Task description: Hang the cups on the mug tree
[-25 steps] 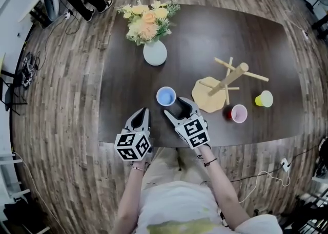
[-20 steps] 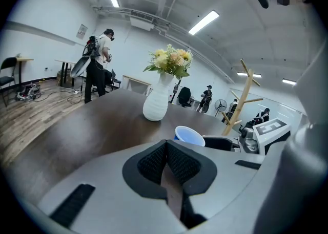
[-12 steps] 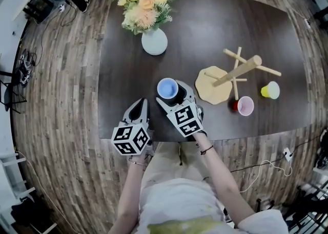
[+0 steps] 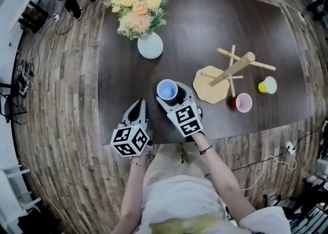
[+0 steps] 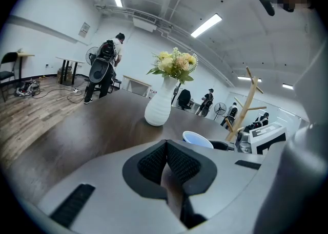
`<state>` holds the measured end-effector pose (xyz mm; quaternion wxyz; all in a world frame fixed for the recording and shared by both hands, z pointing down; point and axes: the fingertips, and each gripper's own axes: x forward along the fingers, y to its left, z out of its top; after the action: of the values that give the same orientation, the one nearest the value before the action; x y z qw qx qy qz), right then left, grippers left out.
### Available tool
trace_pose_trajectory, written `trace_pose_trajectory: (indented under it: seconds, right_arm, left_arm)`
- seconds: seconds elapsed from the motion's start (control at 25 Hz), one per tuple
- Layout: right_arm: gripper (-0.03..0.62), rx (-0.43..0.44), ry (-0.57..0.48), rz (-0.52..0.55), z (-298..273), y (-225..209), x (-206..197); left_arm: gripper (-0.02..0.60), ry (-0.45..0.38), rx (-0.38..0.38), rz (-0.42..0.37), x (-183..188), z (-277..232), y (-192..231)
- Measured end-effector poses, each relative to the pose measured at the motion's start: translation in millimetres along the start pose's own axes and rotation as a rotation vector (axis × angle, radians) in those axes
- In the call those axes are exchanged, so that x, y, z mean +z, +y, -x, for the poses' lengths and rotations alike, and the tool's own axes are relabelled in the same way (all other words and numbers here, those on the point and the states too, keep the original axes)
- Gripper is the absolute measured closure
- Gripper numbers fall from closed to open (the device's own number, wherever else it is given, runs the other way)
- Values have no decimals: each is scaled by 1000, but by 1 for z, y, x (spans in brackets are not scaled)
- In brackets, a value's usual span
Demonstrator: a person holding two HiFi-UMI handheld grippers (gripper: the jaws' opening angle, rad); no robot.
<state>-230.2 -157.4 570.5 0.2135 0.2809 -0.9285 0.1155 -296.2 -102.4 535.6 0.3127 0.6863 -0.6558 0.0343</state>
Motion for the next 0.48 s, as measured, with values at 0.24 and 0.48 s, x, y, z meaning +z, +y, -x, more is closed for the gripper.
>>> trace_pose_trajectory:
  seconds: [0.24,0.48]
  right_arm:
    - [275,-48,-104,-160,26,-15,13]
    - [276,-84,-210,-371,42,-30,25]
  left_arm:
    - [558,-30,-58,-20,18,-4,-13]
    - [558,-47,-142,-59,34,-12,-31]
